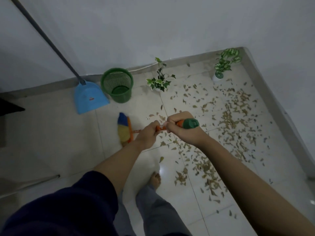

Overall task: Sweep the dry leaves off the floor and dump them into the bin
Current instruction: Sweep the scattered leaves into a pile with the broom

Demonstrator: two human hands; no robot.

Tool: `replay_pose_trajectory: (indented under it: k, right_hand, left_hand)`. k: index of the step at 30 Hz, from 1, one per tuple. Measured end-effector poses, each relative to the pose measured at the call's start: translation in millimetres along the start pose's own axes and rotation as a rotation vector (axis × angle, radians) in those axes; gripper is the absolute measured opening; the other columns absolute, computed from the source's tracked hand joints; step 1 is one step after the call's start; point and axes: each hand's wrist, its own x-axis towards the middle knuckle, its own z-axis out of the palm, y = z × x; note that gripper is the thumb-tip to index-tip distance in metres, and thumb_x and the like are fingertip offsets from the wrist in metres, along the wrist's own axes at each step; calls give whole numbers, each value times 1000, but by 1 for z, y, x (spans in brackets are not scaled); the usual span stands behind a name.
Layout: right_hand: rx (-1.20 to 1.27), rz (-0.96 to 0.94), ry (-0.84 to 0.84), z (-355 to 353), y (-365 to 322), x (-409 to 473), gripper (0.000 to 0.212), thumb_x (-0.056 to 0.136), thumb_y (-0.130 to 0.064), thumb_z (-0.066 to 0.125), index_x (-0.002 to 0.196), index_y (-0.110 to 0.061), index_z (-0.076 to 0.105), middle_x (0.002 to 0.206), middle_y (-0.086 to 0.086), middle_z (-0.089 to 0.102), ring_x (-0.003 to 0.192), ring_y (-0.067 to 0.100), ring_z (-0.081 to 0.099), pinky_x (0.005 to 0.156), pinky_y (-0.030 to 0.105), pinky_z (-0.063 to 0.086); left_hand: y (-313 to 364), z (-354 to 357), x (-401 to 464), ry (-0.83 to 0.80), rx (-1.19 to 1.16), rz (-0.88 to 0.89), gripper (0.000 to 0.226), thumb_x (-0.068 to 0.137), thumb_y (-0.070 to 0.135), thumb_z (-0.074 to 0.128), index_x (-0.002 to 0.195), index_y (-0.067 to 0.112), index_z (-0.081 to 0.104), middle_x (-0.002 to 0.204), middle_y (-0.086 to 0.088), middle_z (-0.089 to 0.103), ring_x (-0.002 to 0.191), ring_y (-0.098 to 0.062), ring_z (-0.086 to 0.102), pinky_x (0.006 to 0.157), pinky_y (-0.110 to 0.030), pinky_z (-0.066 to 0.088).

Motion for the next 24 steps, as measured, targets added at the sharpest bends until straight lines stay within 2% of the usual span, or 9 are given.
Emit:
replay_pose_trajectory:
  k: [2, 4, 7, 9, 10, 13, 16, 20, 24]
  right_hand:
    - [1, 5, 14, -15, 2, -11, 40, 85, 12, 52, 46, 12, 42, 44, 5, 36, 41, 5, 32, 47, 12, 30]
    - [-9, 5, 43, -27, 2, -21, 43, 84, 12, 53, 44, 5, 39, 43, 3, 35, 41, 6, 32, 46, 15, 30]
    - [-42, -31, 62, -43, -5, -33, 45, 83, 12, 54, 43, 0, 38, 41, 0, 34, 40, 1, 32, 47, 11, 30]
    - [-59, -53, 97, -53, -20, -37, 42, 83, 4, 54, 44, 6, 38, 40, 10, 36, 39, 4, 31, 45, 11, 29]
    - [-54, -64, 127, -59, -29, -37, 41, 83, -1, 54, 45, 7, 40, 41, 16, 37, 39, 6, 32, 44, 11, 28]
    - [24, -135, 203, -75, -57, -34, 37, 79, -18, 54, 43, -12, 46, 42, 3, 44, 38, 10, 37, 44, 16, 32]
    - [190, -225, 219, -82, -75, -22, 36, 78, -15, 53, 44, -25, 48, 44, -13, 47, 38, 17, 39, 49, 24, 36]
    - [347, -209, 255, -71, -69, 7, 36, 75, -7, 51, 40, -16, 44, 42, -12, 43, 40, 22, 34, 49, 45, 35]
    - [363, -77, 250, -39, -44, 37, 33, 74, -14, 55, 44, -27, 54, 46, -8, 51, 48, 36, 39, 55, 56, 37]
  left_hand:
    - [20, 15, 5, 23, -16, 19, 20, 95, 2, 44, 86, 18, 51, 92, -16, 58, 87, -21, 48, 82, -40, 45]
    - [38, 26, 6, 5, 4, 10, 28, 97, 11, 45, 82, 35, 44, 83, 3, 55, 85, -22, 52, 73, -33, 48]
    - [53, 38, 12, -86, 49, 113, 11, 94, 27, 39, 92, 21, 49, 84, -10, 59, 83, -34, 58, 74, -51, 51]
    - [56, 38, 24, -104, 75, 165, 22, 91, 39, 34, 94, 21, 47, 84, -11, 59, 83, -33, 57, 74, -53, 51]
    - [70, 31, 20, -99, 89, 202, 21, 93, 35, 35, 96, 18, 47, 84, -13, 59, 81, -33, 57, 73, -52, 51]
    - [102, 8, 13, -26, 131, 358, 19, 99, 17, 42, 101, 0, 47, 85, -21, 53, 77, -33, 51, 69, -44, 43]
    - [106, -19, 15, 16, 103, 491, 12, 99, 14, 44, 91, 6, 43, 80, -16, 47, 75, -23, 43, 65, -34, 35]
    - [75, -58, 25, -13, 118, 472, 9, 98, 21, 47, 95, 14, 43, 77, 6, 40, 73, -2, 37, 65, -21, 33]
    - [28, -90, 37, -100, 220, 364, 8, 99, 22, 45, 97, 14, 44, 83, 1, 42, 71, -3, 37, 63, -16, 32]
